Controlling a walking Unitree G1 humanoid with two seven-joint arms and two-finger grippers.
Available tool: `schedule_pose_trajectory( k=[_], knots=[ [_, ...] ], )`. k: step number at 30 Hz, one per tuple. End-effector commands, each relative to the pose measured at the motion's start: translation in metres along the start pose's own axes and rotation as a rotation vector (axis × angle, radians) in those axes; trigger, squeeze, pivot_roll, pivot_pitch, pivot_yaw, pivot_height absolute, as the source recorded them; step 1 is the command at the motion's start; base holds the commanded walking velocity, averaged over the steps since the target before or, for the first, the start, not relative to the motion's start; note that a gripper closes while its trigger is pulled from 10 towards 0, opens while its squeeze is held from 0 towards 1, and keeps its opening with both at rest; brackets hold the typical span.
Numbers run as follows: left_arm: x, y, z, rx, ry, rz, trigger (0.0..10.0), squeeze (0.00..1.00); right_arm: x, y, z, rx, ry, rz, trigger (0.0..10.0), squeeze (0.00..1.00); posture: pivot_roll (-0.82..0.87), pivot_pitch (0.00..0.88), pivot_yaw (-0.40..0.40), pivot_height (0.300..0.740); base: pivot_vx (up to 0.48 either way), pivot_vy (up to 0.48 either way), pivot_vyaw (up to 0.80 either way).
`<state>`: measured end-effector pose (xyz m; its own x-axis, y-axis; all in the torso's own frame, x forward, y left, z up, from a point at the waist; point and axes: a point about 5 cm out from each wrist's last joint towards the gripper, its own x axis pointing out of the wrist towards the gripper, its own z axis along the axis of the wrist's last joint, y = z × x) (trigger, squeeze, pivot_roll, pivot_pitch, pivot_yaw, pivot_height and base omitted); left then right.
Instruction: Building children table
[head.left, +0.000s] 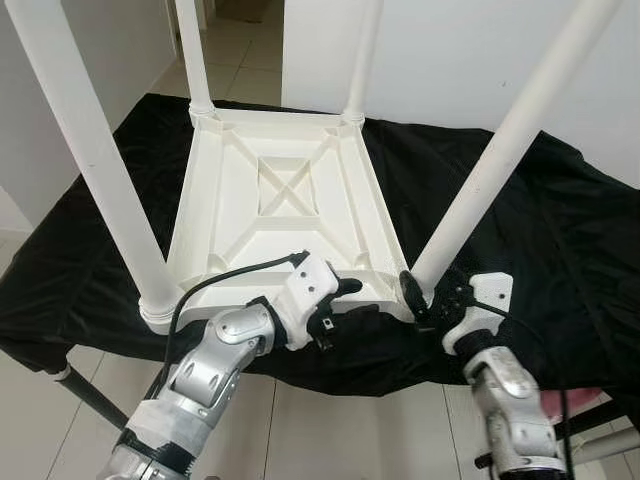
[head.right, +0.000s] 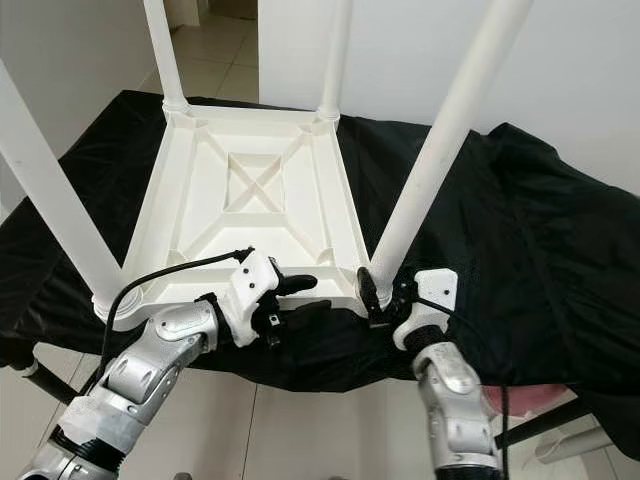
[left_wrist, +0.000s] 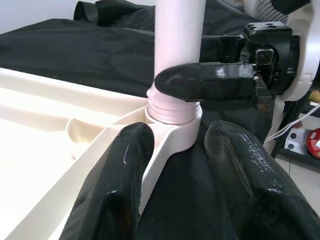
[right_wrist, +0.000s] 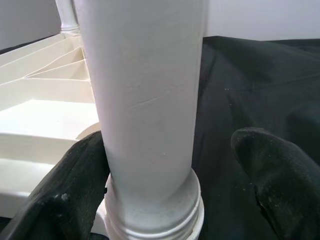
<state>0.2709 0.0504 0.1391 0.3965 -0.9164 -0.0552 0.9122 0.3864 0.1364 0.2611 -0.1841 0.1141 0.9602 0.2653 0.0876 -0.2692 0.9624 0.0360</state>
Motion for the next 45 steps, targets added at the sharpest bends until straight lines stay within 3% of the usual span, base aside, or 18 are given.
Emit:
schedule_pose_trajectory(
  k=[1, 3, 6, 9, 19, 20, 21, 22, 33, 34, 35, 36, 45],
  knots=[
    [0.002, 0.004, 0.002, 0.021, -0.004, 0.026, 10.0, 0.00, -0.001, -0.006, 0.000, -0.006, 0.011, 0.035, 10.0, 0.00, -0.05, 0.000, -0.065, 0.740, 0.000, 0.000, 0.00],
    [0.002, 0.004, 0.002, 0.021, -0.004, 0.026, 10.0, 0.00, -0.001, -0.006, 0.000, -0.006, 0.011, 0.035, 10.0, 0.00, -0.05, 0.000, -0.065, 0.740, 0.000, 0.000, 0.00],
    [0.003, 0.006, 0.004, 0.026, -0.004, 0.020, 10.0, 0.00, 0.007, -0.010, 0.005, -0.057, 0.037, 0.185, 10.0, 0.00, -0.05, 0.000, -0.052, 0.740, 0.000, 0.000, 0.00],
    [0.004, 0.006, 0.004, 0.028, -0.004, 0.017, 10.0, 0.00, 0.013, -0.012, 0.006, -0.098, 0.058, 0.249, 10.0, 0.00, -0.05, 0.000, -0.047, 0.740, 0.000, 0.000, 0.00],
    [0.004, 0.009, 0.007, 0.041, -0.006, 0.014, 10.0, 0.00, 0.029, -0.015, 0.001, -0.137, 0.117, 0.367, 10.0, 0.00, -0.03, 0.000, -0.041, 0.740, 0.000, 0.000, 0.00],
    [0.005, 0.009, 0.008, 0.043, -0.008, 0.014, 10.0, 0.00, 0.033, -0.015, 0.001, -0.152, 0.116, 0.379, 3.8, 0.00, -0.02, 0.000, -0.040, 0.740, 0.000, 0.000, 0.00],
    [0.005, 0.009, 0.008, 0.043, -0.008, 0.014, 10.0, 0.00, 0.033, -0.015, 0.001, -0.152, 0.116, 0.379, 3.8, 0.00, -0.02, 0.000, -0.040, 0.740, 0.000, 0.000, 0.00],
    [0.005, 0.009, 0.009, 0.045, -0.010, 0.013, 10.0, 0.00, 0.036, -0.015, 0.002, -0.160, 0.115, 0.388, 0.0, 0.00, -0.02, 0.000, -0.040, 0.740, 0.000, 0.000, 0.00],
    [0.004, 0.008, 0.009, 0.047, -0.011, 0.012, 10.0, 0.00, 0.038, -0.016, -0.001, -0.167, 0.125, 0.414, 0.0, 0.00, -0.01, 0.000, -0.047, 0.740, 0.000, 0.000, 0.00],
    [0.004, 0.008, 0.009, 0.048, -0.010, 0.014, 10.0, 0.00, 0.036, -0.016, -0.004, -0.153, 0.131, 0.415, 5.0, 0.00, -0.01, 0.000, -0.046, 0.740, 0.000, 0.000, 0.00],
    [0.004, 0.008, 0.009, 0.048, -0.010, 0.014, 10.0, 0.00, 0.036, -0.016, -0.004, -0.153, 0.131, 0.415, 5.0, 0.00, -0.01, 0.000, -0.046, 0.740, 0.000, 0.000, 0.00],
    [0.003, 0.008, 0.009, 0.048, -0.009, 0.014, 10.0, 0.00, 0.034, -0.014, -0.006, -0.124, 0.127, 0.399, 10.0, 0.00, -0.01, 0.000, -0.041, 0.740, 0.000, 0.000, 0.00],
    [0.001, 0.008, 0.007, 0.047, 0.001, 0.011, 10.0, 0.00, 0.030, 0.000, -0.014, -0.125, 0.116, 0.280, 10.0, 0.00, -0.03, 0.000, -0.032, 0.740, 0.000, 0.000, 0.00]
  ],
)
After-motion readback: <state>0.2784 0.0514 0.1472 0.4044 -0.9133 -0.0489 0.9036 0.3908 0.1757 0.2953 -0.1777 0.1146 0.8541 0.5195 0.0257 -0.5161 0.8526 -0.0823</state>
